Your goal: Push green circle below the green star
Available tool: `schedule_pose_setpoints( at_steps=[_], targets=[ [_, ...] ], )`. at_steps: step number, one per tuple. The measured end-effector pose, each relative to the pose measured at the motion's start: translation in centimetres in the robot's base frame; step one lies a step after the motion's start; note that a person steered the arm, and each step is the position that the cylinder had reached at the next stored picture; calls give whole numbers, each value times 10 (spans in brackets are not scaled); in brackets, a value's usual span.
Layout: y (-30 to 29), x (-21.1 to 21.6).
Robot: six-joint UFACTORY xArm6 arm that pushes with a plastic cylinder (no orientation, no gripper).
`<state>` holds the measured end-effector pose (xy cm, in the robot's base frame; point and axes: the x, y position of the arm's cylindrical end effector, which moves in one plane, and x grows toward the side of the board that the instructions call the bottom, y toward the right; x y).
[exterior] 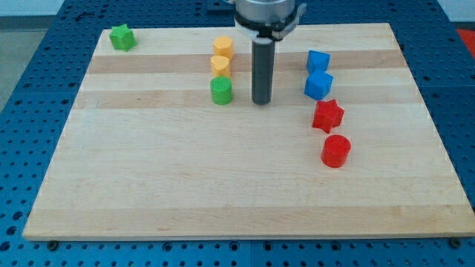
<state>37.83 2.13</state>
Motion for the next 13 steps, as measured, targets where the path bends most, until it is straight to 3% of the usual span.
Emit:
schedule_pose_setpoints(
  at_steps=[3, 5, 8, 10, 13],
  targets=[
    [-80, -2],
    [-104, 27],
    [-153, 8],
    [-166, -32],
    [-203, -37]
  ],
)
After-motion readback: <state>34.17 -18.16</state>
